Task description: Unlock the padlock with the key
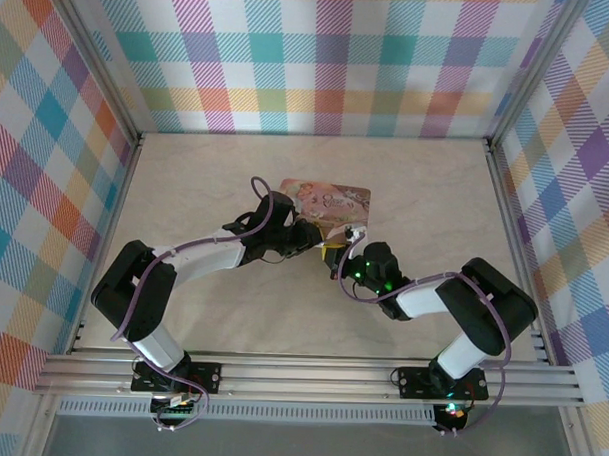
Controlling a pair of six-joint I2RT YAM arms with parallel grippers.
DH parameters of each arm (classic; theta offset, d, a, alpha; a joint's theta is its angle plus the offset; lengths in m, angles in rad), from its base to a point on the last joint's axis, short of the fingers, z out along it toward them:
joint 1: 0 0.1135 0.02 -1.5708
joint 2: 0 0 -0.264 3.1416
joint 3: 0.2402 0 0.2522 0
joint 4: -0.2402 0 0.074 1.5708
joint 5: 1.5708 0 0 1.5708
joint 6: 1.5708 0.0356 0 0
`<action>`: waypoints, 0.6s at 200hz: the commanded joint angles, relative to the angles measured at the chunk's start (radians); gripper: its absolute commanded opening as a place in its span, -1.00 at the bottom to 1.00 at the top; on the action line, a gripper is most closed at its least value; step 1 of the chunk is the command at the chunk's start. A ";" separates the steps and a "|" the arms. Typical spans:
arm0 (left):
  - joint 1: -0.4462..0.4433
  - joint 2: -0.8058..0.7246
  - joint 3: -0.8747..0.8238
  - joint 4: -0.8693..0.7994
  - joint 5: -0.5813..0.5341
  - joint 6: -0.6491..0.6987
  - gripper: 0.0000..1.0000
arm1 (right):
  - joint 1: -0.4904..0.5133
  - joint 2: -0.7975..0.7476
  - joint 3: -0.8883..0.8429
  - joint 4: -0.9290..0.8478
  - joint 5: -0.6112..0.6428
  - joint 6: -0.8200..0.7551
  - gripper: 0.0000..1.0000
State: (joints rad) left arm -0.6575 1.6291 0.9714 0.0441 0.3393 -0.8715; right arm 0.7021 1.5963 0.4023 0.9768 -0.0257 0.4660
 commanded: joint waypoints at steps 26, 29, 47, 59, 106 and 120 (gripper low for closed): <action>-0.008 -0.017 -0.003 0.052 0.054 -0.013 -0.73 | 0.013 -0.008 0.062 0.050 -0.038 -0.020 -1.00; -0.008 -0.017 -0.003 0.053 0.053 -0.013 -0.73 | 0.013 -0.007 0.061 0.046 -0.038 -0.022 -1.00; -0.007 -0.010 -0.005 0.061 0.053 -0.017 -0.72 | 0.013 -0.002 0.055 0.047 -0.036 -0.017 -1.00; -0.008 -0.002 -0.008 0.070 0.053 -0.021 -0.73 | 0.011 0.005 0.048 0.049 -0.034 -0.016 -1.00; -0.008 0.044 -0.023 0.114 0.055 -0.037 -0.72 | 0.013 0.035 0.025 0.058 -0.014 0.000 -1.00; -0.007 0.060 -0.028 0.124 0.054 -0.037 -0.72 | 0.013 0.050 0.016 0.067 -0.008 0.006 -1.00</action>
State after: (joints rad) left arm -0.6567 1.6550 0.9562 0.0860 0.3298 -0.8776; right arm 0.7017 1.6226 0.4152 0.9573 -0.0154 0.4603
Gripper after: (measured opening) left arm 0.197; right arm 0.052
